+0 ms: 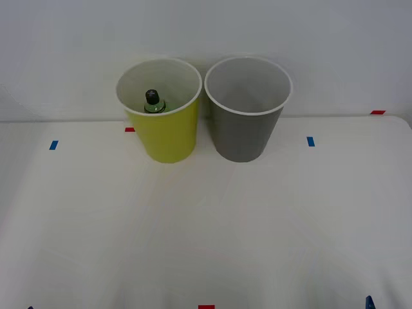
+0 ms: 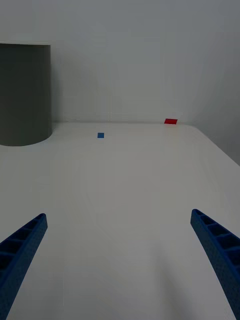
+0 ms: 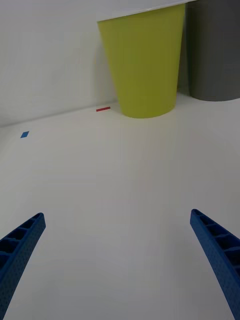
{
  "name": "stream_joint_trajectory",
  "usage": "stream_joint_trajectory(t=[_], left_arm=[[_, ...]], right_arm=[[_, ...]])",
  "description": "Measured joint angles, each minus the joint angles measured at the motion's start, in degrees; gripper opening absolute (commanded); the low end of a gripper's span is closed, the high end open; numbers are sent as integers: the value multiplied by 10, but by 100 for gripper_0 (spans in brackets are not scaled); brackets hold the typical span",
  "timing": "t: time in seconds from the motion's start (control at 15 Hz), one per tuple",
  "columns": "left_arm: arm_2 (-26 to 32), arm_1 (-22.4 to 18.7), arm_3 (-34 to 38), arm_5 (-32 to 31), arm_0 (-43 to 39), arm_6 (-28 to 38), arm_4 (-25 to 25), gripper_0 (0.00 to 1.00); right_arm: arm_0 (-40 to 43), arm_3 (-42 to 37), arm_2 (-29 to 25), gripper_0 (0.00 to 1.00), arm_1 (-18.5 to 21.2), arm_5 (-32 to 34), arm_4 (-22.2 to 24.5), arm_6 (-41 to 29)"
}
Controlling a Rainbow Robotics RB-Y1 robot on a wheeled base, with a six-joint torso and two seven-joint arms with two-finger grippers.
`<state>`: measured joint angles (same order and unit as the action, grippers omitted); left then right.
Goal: Put cans in the gray bin and PET bottles in the light green bin.
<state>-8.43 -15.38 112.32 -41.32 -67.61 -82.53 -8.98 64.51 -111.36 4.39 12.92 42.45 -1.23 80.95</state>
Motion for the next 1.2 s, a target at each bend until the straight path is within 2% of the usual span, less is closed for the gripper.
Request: stream_joint_trajectory(t=[1.2], left_arm=[[0, 0, 0, 0, 0, 0, 0, 100]], right_arm=[[0, 0, 0, 100, 0, 0, 0, 0]])
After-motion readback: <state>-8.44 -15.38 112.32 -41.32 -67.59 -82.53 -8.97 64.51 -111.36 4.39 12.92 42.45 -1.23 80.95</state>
